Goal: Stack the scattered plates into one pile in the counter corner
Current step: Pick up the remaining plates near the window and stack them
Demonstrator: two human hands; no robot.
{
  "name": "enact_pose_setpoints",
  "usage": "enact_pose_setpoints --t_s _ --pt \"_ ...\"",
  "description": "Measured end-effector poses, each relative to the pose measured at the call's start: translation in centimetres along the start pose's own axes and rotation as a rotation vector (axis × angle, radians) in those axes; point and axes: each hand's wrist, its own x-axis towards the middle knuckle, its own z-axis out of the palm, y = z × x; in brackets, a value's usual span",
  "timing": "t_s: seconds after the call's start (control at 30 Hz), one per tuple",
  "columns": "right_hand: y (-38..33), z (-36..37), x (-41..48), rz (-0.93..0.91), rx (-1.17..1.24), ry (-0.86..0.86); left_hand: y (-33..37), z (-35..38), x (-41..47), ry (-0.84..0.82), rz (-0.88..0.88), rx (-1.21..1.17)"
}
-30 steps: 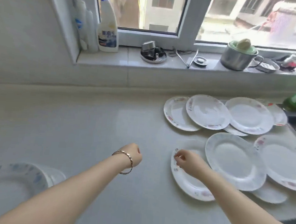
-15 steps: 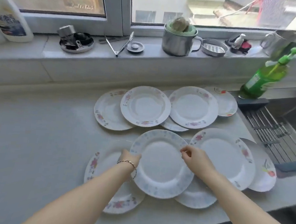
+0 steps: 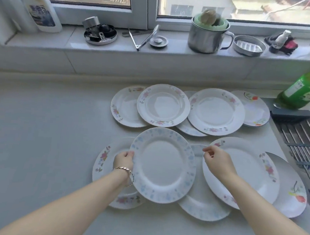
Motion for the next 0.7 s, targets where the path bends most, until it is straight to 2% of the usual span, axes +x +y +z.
enact_pose_setpoints --t_s 0.17,0.3,0.57,0.7 --pt "-5.0 2.4 0.0 -0.111 -0.032 -0.074 -0.2 -7.6 1.0 0.203 -0.016 -0.074" --pt "-10.5 6.3 -1.2 -0.230 -0.084 -0.181 -0.4 -15.3 1.7 0.362 -0.065 -0.278" --pt "-24.4 18.0 -6.9 -0.488 -0.246 -0.288 -0.7 -33.7 2.6 0.593 -0.050 -0.554" --pt "-30.8 24.5 -10.8 -0.570 -0.296 -0.335 -2.7 -43.4 3.1 0.673 -0.080 -0.566"
